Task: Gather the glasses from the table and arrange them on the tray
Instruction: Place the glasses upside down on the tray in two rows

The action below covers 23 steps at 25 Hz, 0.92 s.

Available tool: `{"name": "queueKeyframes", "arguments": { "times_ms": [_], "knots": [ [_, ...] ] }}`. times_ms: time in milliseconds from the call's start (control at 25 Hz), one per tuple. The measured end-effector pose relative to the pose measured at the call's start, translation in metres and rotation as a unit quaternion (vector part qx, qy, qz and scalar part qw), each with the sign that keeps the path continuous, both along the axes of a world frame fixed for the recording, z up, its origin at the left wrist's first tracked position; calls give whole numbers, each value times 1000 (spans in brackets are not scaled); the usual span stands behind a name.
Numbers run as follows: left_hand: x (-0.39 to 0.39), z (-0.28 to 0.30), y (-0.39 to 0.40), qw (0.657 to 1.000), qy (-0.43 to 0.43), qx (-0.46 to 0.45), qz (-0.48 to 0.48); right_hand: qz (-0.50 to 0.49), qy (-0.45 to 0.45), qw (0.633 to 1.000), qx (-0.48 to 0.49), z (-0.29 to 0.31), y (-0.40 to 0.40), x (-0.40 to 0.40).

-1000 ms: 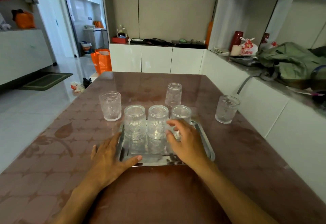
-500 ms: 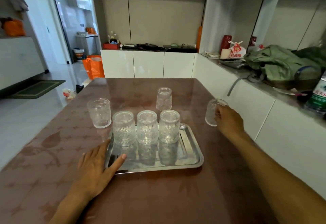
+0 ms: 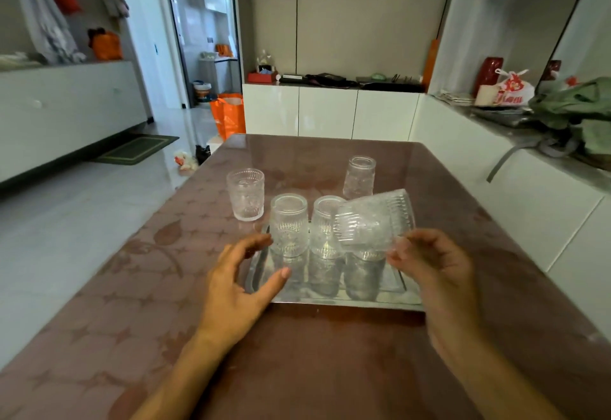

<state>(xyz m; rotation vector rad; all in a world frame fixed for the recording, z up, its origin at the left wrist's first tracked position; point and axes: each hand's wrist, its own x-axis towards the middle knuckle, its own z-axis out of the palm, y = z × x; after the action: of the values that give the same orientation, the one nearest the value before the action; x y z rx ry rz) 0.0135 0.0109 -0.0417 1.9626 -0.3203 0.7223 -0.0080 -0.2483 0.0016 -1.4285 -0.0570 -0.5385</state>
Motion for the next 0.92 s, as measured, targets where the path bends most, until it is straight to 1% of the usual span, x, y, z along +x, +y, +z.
{"name": "queueKeyframes", "arguments": {
  "times_ms": [40, 120, 160, 240, 280, 320, 360, 400, 440, 480, 520, 640, 680, 720, 800, 840, 920],
  "knots": [
    [-3, 0, -3, 999, 1, -28, -38, 69, 36, 995, 59, -5, 22, -4],
    [-5, -1, -7, 992, 17, -89, -93, 180, 93, 968, 145, -12, 58, -6],
    [-5, -1, -7, 986, 21, -122, -112, 222, 113, 951, 182, -14, 70, -5],
    [-2, -1, -2, 978, 12, -172, -121, 271, 144, 928, 212, -19, 85, 2],
    [-1, -1, 1, 976, 8, -185, -113, 260, 144, 939, 174, -22, 88, 5],
    [0, -1, 1, 976, 4, -194, -103, 215, 123, 966, 73, -27, 88, 9],
    [0, -2, -1, 977, -4, -196, -90, 150, 82, 982, -79, -32, 85, 13],
    [0, -3, -3, 979, -14, -188, -73, 99, 23, 967, -233, -34, 84, 15],
    [-1, -4, -5, 984, -24, -169, -54, 79, -48, 933, -348, -36, 84, 17],
    [-1, -4, -7, 988, -29, -145, -38, 80, -99, 897, -423, -36, 87, 19],
    [-1, -5, -9, 992, -25, -121, -27, 81, -127, 874, -462, -37, 92, 22],
    [-1, -5, -9, 998, -27, -61, -19, 11, -190, 850, -490, -40, 103, 32],
    [-1, -4, -9, 998, -23, -59, -29, -6, -202, 847, -491, -40, 106, 35],
    [0, -3, -9, 996, -11, -72, -46, -12, -199, 854, -481, -40, 107, 38],
    [4, -6, -9, 991, 22, -115, -69, -10, -150, 884, -442, -42, 110, 43],
    [5, -7, -9, 989, 33, -127, -62, -7, -117, 894, -433, -43, 111, 46],
    [7, -10, -8, 992, 39, -119, -26, 8, -77, 900, -429, -50, 111, 53]
  ]
}}
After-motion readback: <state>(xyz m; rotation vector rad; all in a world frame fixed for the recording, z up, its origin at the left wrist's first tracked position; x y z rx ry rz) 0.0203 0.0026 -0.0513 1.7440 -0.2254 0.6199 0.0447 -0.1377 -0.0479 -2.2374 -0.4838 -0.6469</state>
